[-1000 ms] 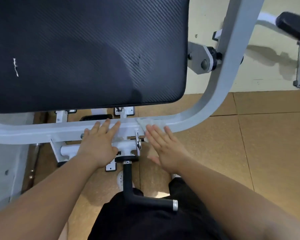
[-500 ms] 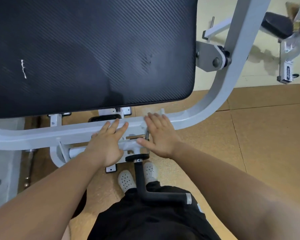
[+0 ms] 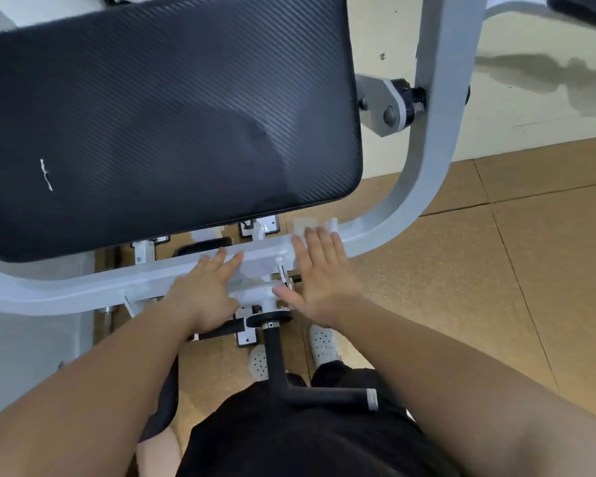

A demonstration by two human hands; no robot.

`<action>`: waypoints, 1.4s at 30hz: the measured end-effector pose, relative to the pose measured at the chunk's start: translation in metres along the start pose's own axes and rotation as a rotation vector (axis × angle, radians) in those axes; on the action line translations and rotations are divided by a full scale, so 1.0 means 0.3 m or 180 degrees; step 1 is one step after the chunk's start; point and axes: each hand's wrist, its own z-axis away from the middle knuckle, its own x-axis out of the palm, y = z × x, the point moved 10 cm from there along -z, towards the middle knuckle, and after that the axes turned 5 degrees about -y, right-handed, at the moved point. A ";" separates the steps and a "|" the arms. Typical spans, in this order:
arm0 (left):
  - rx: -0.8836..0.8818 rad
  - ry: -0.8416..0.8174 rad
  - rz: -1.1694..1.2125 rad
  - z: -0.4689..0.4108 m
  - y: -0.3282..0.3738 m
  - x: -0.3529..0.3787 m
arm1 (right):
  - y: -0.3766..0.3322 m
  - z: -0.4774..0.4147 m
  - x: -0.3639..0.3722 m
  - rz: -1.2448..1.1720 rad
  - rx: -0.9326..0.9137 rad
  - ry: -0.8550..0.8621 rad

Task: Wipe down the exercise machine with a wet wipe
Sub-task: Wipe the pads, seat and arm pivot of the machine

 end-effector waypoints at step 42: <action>0.0652 -0.0047 -0.0648 -0.018 -0.031 -0.016 | 0.020 -0.019 -0.022 -0.0068 0.0132 0.0162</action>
